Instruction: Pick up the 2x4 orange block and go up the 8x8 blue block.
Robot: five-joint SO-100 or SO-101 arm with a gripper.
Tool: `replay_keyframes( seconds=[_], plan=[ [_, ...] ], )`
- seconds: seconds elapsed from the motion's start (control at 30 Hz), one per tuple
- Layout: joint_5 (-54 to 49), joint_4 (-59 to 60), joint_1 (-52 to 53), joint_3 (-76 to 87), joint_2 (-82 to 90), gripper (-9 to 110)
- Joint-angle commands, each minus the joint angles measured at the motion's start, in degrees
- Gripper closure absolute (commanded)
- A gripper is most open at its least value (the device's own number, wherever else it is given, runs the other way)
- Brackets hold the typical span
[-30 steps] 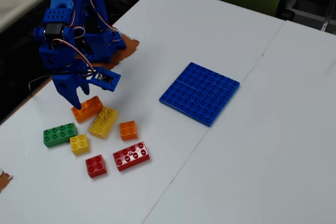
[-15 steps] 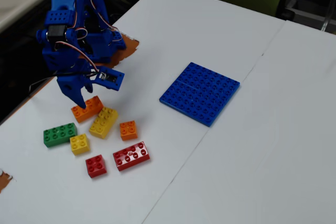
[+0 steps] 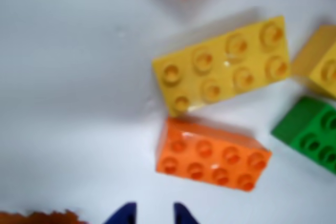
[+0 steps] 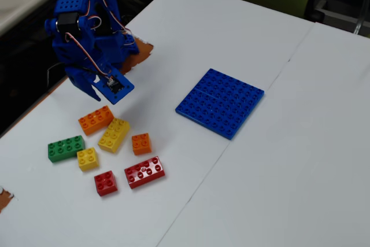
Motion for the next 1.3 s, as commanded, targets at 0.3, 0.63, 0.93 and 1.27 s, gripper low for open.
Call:
replay_keyframes(
  seconds=[0.3,0.63,0.93,1.27],
  plan=[
    [46.76,17.67,-18.11,-6.94,8.0,94],
    [73.3,-34.8,-16.52,44.91,71.81,101],
    [91.67,-32.17,-14.33,27.07,44.56,101],
    [104.33,-2.99,-4.39,2.02,19.69,94]
  ],
)
